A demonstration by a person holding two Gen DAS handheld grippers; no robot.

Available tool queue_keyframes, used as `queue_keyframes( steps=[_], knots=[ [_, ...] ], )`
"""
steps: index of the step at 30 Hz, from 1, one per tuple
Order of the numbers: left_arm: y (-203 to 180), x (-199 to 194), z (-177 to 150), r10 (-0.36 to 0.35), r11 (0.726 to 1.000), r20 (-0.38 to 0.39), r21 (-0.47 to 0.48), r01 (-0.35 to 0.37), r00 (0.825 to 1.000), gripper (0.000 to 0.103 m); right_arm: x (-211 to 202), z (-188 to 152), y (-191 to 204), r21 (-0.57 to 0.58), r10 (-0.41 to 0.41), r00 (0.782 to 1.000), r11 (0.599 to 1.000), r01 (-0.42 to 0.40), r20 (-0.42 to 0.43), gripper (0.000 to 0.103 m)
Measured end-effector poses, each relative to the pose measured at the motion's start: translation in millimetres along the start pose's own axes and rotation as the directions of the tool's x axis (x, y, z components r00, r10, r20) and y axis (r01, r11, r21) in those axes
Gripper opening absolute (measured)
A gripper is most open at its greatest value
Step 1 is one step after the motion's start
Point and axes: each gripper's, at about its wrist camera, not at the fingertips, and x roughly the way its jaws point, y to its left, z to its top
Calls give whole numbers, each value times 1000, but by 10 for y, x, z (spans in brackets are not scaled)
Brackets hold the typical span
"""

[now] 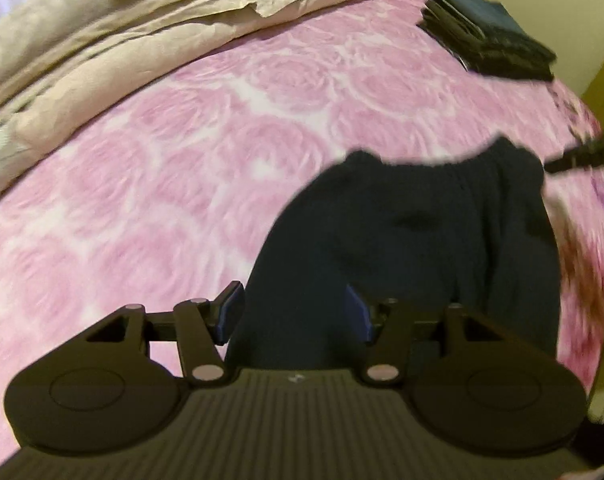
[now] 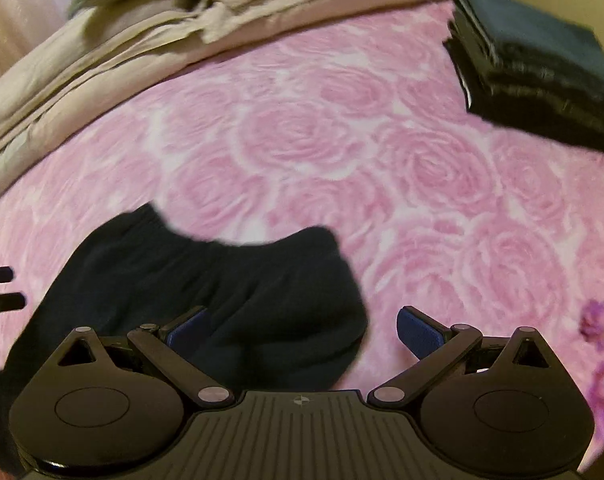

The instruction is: Fold clothes

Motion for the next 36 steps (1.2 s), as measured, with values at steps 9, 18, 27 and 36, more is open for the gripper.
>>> queue_keyframes(
  steps=[9, 18, 27, 36],
  knots=[
    [-372, 1024, 646, -10, 1000, -189, -1, 10, 982, 0, 527, 198, -673, 145, 264, 963, 957, -253, -61, 9],
    [-1541, 801, 2093, -86, 959, -38, 269, 93, 996, 1, -804, -122, -1541, 277, 99, 979, 949, -148, 180, 8],
    [-2684, 1764, 3156, -187, 923, -8, 341, 178, 982, 11, -1017, 106, -2477, 372, -199, 938, 924, 84, 284, 22],
    [-1776, 1140, 2152, -43, 946, -147, 313, 88, 988, 47, -818, -22, -1968, 221, -70, 968, 975, 15, 242, 86]
  ],
)
